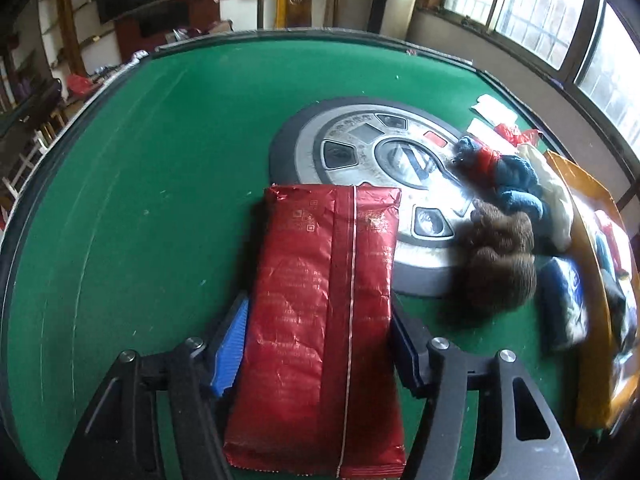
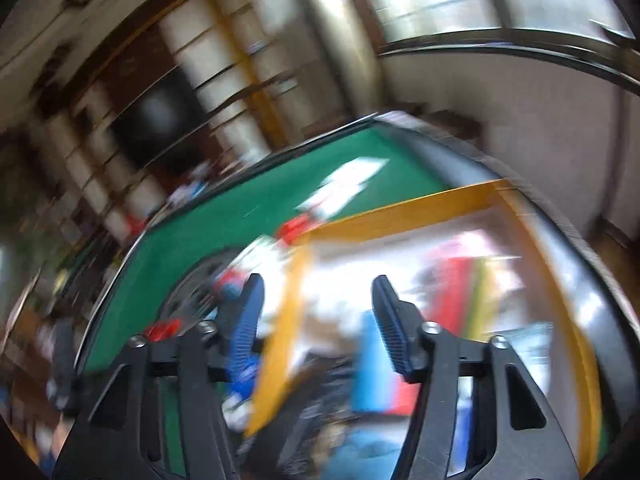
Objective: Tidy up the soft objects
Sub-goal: 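Grasp the red foil bag with the left gripper while the right gripper releases its sponge pack in the tray, then move the right gripper to the grey knit scrubber and grasp it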
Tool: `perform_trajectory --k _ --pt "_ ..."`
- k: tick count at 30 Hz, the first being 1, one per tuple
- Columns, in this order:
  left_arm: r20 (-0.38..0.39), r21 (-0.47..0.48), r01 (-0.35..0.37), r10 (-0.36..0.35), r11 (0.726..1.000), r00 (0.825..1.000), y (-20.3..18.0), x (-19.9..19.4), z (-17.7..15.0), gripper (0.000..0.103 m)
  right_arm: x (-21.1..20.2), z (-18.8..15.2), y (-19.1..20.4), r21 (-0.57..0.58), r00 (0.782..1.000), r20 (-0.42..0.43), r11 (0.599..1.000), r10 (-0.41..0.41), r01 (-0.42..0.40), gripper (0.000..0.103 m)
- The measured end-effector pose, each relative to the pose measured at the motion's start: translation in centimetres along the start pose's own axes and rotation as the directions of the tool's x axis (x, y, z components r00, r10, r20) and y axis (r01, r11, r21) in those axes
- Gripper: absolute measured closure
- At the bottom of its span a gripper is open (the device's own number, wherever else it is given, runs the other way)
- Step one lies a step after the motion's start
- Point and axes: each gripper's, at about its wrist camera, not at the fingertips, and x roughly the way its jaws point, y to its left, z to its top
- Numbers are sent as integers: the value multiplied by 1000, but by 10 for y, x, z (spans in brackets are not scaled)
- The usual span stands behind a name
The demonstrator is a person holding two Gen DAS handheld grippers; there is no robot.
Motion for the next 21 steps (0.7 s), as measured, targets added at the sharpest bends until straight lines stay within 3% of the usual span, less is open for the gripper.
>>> perform_trajectory --k 6,9,13,16,21 --pt "34 56 -34 32 998 999 -13 3 -4 38 24 -25 51 -45 978 -146 987 147 -155 41" --pt "33 57 -17 15 998 999 -1 -6 -5 38 41 -36 87 -70 956 -241 980 166 -187 41" --pt "32 64 -2 0 998 1000 4 -10 -8 38 83 -52 119 -87 932 -355 990 71 -109 41" --pt "35 68 -5 2 998 999 2 -9 -8 38 106 -54 120 -55 924 -383 998 5 -28 41" --pt "40 83 -24 21 996 999 -2 -8 -9 37 132 -52 122 -9 922 -387 999 28 -35 39"
